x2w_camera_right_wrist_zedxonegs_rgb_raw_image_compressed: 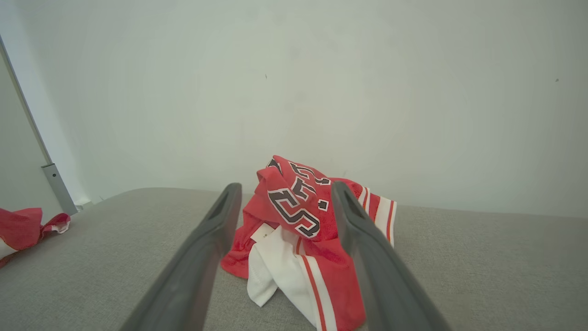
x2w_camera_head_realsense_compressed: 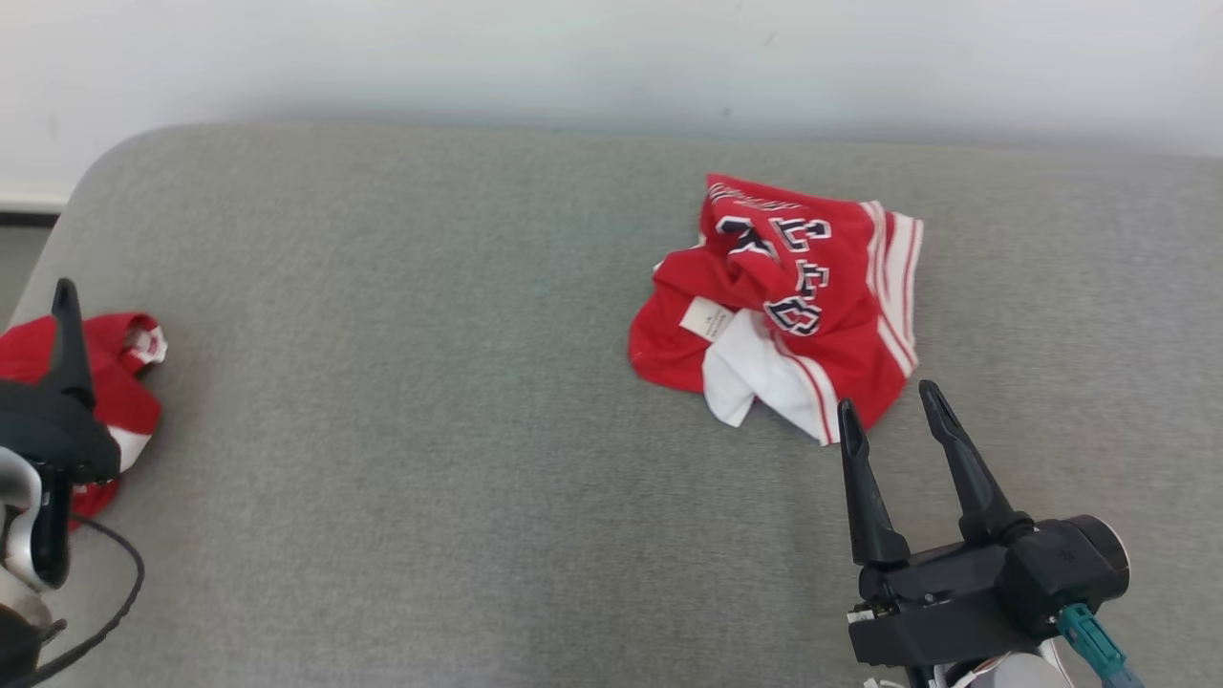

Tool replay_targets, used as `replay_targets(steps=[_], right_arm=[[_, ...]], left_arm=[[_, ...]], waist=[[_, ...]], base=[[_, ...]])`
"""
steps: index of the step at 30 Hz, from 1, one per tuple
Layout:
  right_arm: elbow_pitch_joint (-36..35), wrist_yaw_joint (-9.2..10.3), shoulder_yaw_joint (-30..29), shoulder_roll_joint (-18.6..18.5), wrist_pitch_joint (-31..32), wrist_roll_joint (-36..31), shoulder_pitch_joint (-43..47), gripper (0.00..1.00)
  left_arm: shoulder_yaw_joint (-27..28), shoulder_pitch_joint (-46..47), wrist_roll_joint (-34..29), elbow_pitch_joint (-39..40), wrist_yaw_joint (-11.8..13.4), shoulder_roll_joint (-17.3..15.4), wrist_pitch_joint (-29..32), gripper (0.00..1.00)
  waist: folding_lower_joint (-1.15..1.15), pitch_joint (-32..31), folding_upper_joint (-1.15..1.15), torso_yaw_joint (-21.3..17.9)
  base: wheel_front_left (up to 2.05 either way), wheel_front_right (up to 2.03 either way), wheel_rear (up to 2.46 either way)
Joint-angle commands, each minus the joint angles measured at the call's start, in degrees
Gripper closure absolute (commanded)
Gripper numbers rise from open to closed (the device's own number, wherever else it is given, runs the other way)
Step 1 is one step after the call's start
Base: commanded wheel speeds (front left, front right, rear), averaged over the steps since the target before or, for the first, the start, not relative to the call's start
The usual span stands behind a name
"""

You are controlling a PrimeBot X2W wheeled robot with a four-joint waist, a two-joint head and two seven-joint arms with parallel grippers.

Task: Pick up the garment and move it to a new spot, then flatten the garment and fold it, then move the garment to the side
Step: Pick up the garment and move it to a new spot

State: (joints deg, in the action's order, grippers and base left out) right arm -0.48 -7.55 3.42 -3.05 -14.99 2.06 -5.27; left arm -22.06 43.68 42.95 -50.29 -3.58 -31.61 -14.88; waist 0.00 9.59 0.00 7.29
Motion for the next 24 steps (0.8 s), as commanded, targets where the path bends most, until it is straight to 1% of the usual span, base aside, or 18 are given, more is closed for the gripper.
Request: replay_targets(steps=[1, 5, 10, 17, 23, 24], right_arm=[[0.1, 0.13, -0.1, 0.2, -0.3, 0.6, 0.8, 0.00], [0.2, 0.13, -0.2, 0.3, -0.3, 1.4, 1.6, 0.00], [0.5, 0.13, -0.2, 0.3, -0.3, 1.9, 2.6, 0.00], [1.2, 0.13, -0.8, 0.2, -0.3, 1.9, 4.7, 0.00], [1.4, 0.13, -1.6, 0.3, -0.3, 1.7, 6.4, 0.00], [1.4, 0.13, -1.6, 0.3, -0.3, 1.7, 6.4, 0.00]], left_arm=[[0.8, -1.7, -0.9, 3.4, 1.0, -0.3, -0.3, 0.00], [3.8, -6.2, -4.1, 12.7, 3.4, -0.9, -0.3, 0.00], [7.9, -13.4, -8.0, 23.6, 6.1, 0.1, -0.3, 0.00], [10.7, -23.2, -13.0, 33.7, 7.6, 1.4, -0.4, 0.00], [11.9, -31.1, -17.1, 39.9, 8.1, 2.7, -0.3, 0.00], [11.9, -31.1, -17.1, 39.9, 8.1, 2.7, -0.3, 0.00]], waist=[[0.00, -2.1, 0.00, -2.3], [0.00, -3.5, 0.00, -4.5], [0.00, -5.3, 0.00, -7.0], [0.00, -8.2, 0.00, -9.2], [0.00, -9.6, 0.00, -9.5], [0.00, -9.6, 0.00, -9.5]], base=[[0.00, 0.00, 0.00], [0.00, 0.00, 0.00], [0.00, 0.00, 0.00], [0.00, 0.00, 0.00], [0.00, 0.00, 0.00], [0.00, 0.00, 0.00]])
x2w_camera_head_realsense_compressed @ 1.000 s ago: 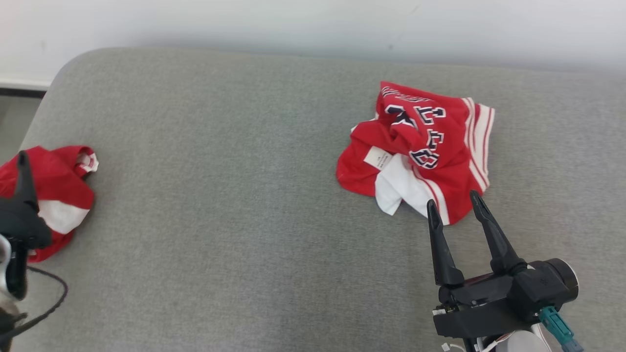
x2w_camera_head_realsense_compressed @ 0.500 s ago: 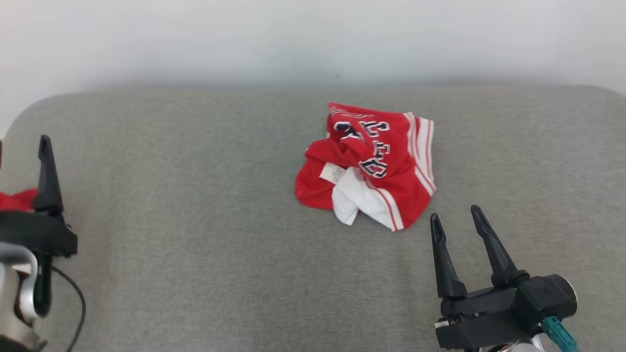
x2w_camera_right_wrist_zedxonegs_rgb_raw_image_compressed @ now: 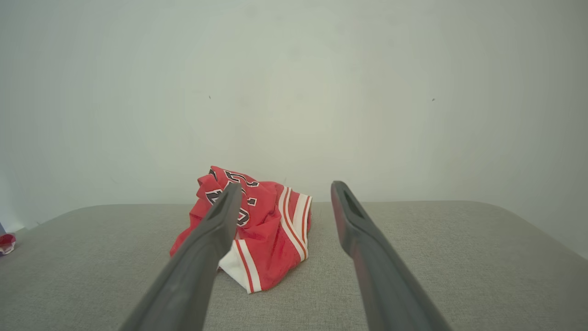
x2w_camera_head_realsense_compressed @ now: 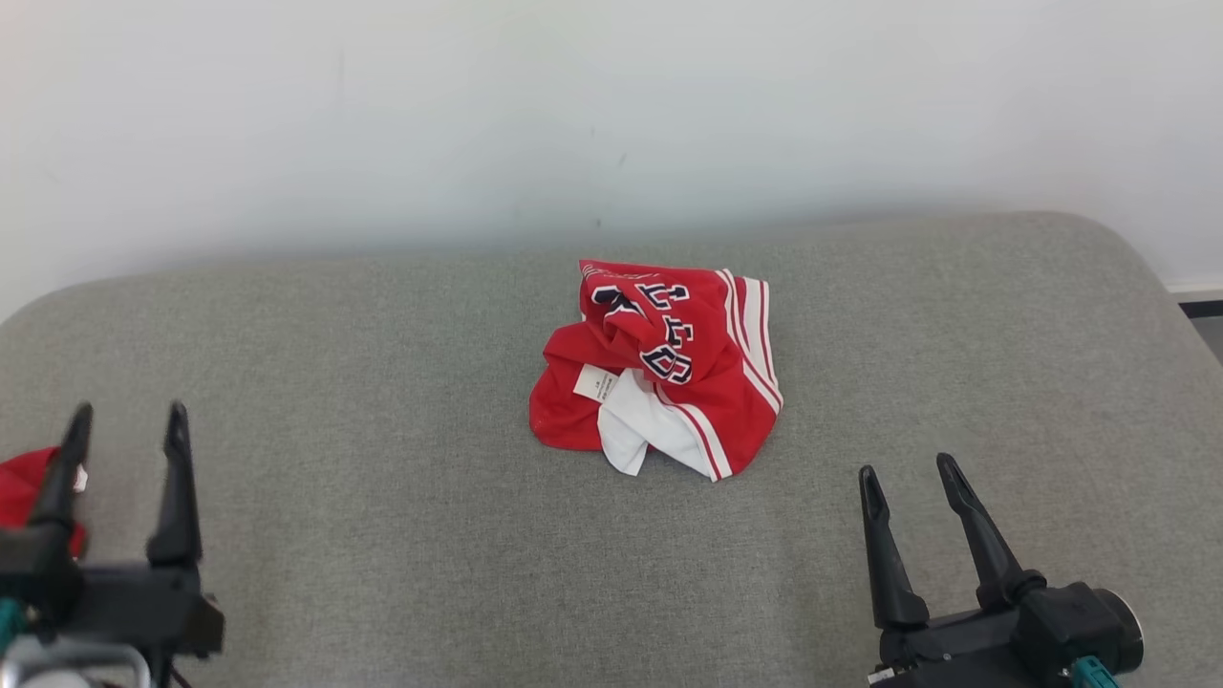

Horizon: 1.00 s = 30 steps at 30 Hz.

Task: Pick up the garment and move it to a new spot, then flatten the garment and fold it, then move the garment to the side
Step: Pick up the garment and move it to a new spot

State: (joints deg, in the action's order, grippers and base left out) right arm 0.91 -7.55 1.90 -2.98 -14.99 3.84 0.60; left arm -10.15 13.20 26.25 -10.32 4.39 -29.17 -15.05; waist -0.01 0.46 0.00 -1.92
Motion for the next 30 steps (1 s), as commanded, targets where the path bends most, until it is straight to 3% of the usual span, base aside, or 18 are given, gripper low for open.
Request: replay_targets(steps=[1, 18, 30], right_arm=[[0.1, 0.13, -0.2, 0.2, -0.3, 0.0, 0.8, 0.00], [3.9, 0.13, -2.1, 0.2, -0.3, 0.8, 3.1, 0.00], [6.1, 0.13, -3.3, 0.2, -0.3, 1.8, 3.4, 0.00]], left_arm=[[0.3, -1.7, -0.8, 0.9, 0.0, 0.7, -0.2, 0.00], [6.9, -17.1, -7.5, 5.0, -0.9, 7.9, -0.2, 0.00], [10.2, -20.9, -11.5, 6.3, -6.8, 12.5, -0.2, 0.00]], waist=[[0.01, -0.6, 0.00, -0.1], [0.01, -2.5, 0.00, 2.6], [0.01, -2.6, 0.00, 3.3]], base=[[0.00, 0.00, 0.00], [0.00, 0.00, 0.00], [0.00, 0.00, 0.00]])
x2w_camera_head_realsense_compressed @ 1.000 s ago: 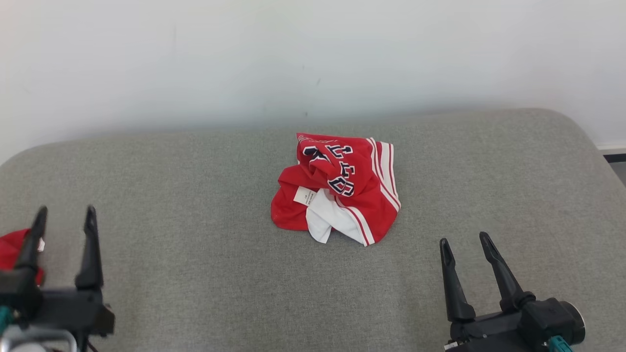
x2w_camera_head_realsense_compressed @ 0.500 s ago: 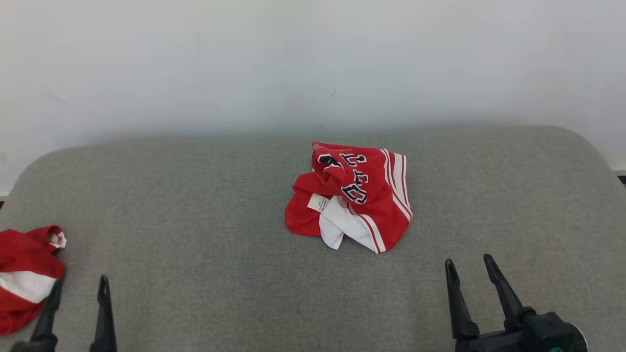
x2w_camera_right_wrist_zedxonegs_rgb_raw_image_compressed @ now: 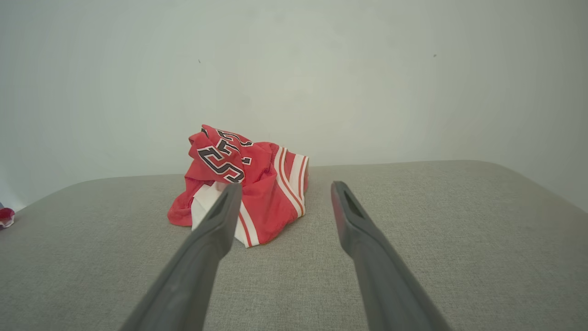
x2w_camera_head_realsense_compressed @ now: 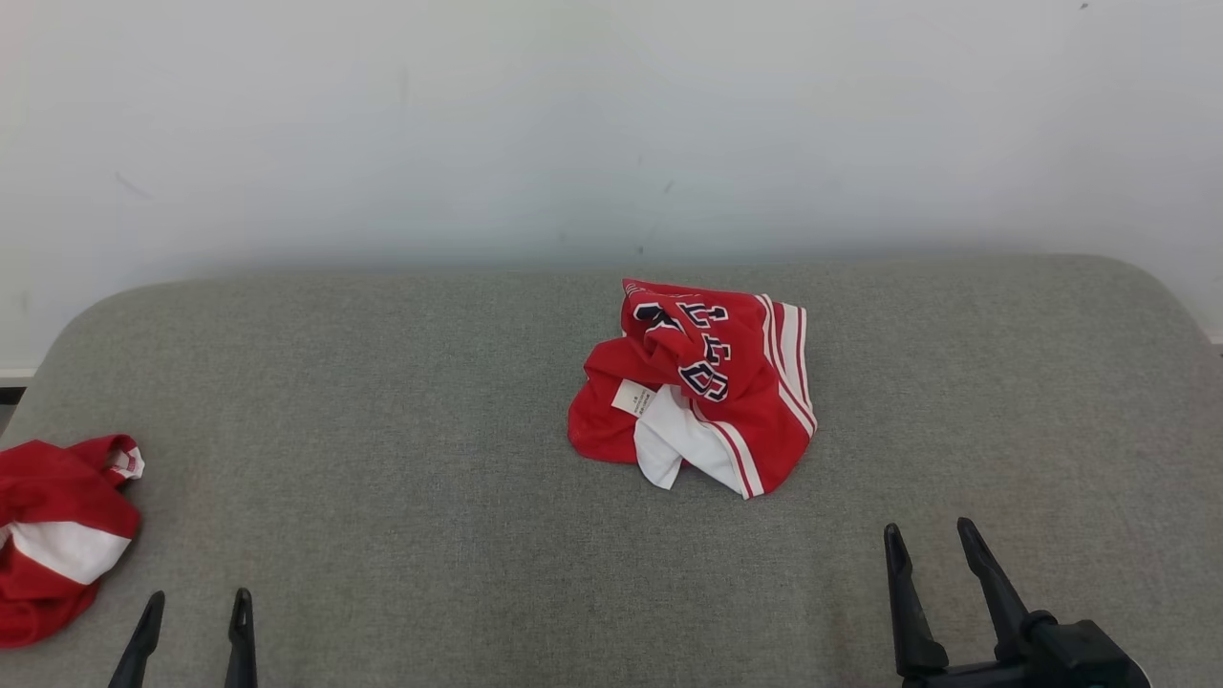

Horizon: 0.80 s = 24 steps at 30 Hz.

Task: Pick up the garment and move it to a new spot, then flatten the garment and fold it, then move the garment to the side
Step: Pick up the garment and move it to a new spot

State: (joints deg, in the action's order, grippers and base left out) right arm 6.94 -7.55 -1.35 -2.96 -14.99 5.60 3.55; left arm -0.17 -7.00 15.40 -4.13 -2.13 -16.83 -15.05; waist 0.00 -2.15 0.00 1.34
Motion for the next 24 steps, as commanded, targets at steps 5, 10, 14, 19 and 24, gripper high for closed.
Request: replay_targets(steps=[5, 10, 14, 19, 24], right_arm=[[0.9, 0.13, -0.8, 0.2, -0.3, 0.9, 0.5, 0.00], [1.6, 0.13, -0.9, 0.2, -0.3, 1.1, 0.6, 0.00], [2.0, 0.13, -1.0, 0.2, -0.3, 1.1, 0.6, 0.00], [2.4, 0.13, -1.1, 0.2, -0.3, 1.1, 0.6, 0.00], [3.0, 0.13, -1.1, 0.2, -0.3, 1.0, 0.6, 0.00]], left_arm=[[1.5, -1.2, -2.1, -0.2, -2.0, 1.9, -0.2, 0.00], [1.8, -1.2, -3.2, -1.7, -3.1, 2.7, -0.2, 0.00], [1.2, -1.3, -3.4, -2.8, -3.9, 2.5, -0.2, 0.00], [1.0, -0.9, -3.8, -4.4, -4.3, 2.2, -0.2, 0.00], [1.3, -0.5, -4.3, -5.1, -4.5, 2.2, -0.2, 0.00]], waist=[[0.00, 0.0, 0.00, 0.0], [0.00, 0.0, 0.00, -0.2], [0.00, 0.0, 0.00, -0.2], [0.00, 0.0, 0.00, -0.1], [0.00, 0.0, 0.00, 0.0]], base=[[0.00, 0.00, 0.00], [0.00, 0.00, 0.00], [0.00, 0.00, 0.00], [0.00, 0.00, 0.00], [0.00, 0.00, 0.00]])
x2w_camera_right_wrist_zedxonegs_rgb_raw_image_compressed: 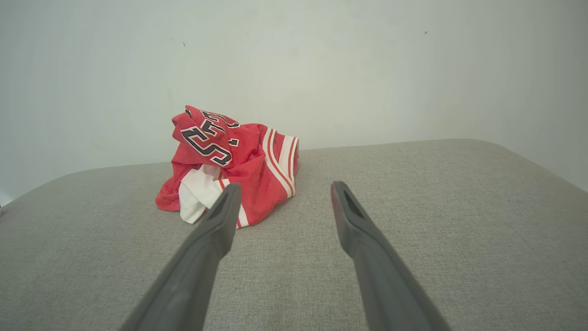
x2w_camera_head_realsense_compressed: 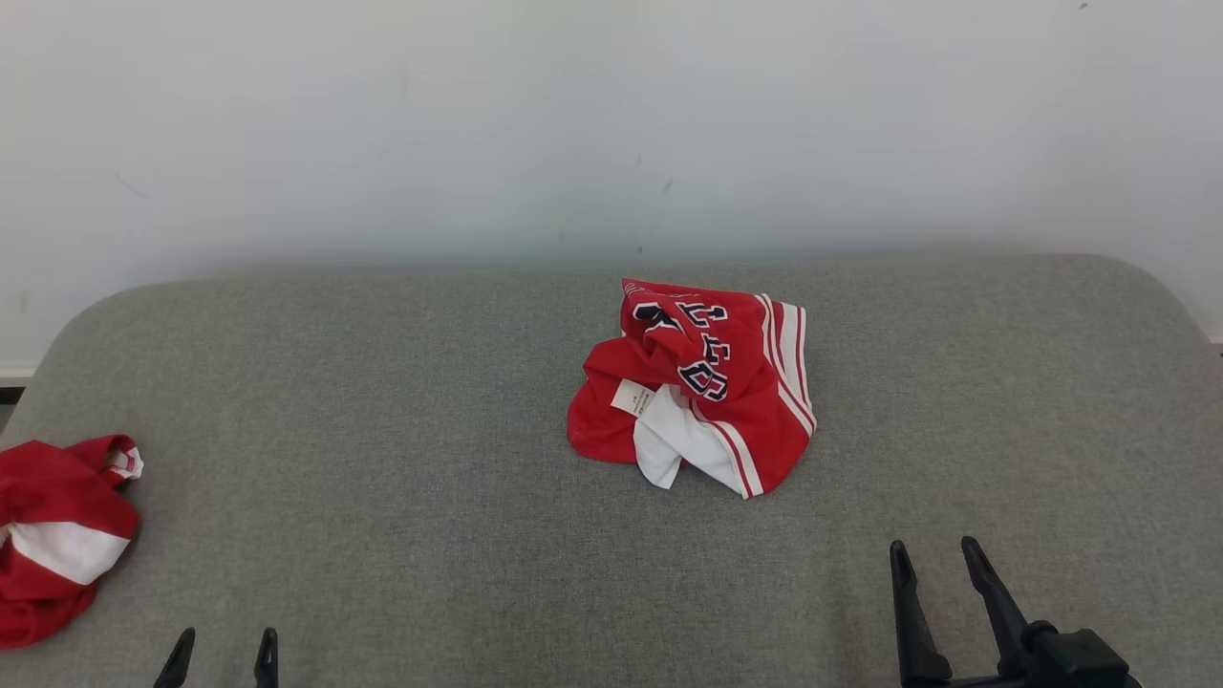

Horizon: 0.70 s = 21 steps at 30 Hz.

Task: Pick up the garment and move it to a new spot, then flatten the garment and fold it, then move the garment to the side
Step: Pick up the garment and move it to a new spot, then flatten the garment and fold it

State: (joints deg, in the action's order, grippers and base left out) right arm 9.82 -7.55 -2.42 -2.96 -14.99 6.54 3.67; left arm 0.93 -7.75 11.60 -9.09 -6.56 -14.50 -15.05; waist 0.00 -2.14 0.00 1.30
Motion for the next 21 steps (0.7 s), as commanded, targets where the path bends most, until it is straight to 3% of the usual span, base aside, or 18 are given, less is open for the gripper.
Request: replay_targets(steps=[1, 21], right_arm=[[0.2, 0.13, 0.0, 0.2, -0.3, 0.0, 0.5, 0.00], [0.8, 0.13, 0.2, 0.2, -0.3, 0.2, 0.0, 0.00]], left_arm=[[0.2, 0.3, -0.6, -0.2, -0.2, -0.1, -0.2, 0.00], [0.9, 0.9, -1.1, -0.8, -0.5, 0.2, -0.2, 0.00]], waist=[[0.00, 0.0, 0.00, 0.0], [0.00, 0.1, 0.00, -0.1]], base=[[0.00, 0.00, 0.00], [0.00, 0.00, 0.00]])
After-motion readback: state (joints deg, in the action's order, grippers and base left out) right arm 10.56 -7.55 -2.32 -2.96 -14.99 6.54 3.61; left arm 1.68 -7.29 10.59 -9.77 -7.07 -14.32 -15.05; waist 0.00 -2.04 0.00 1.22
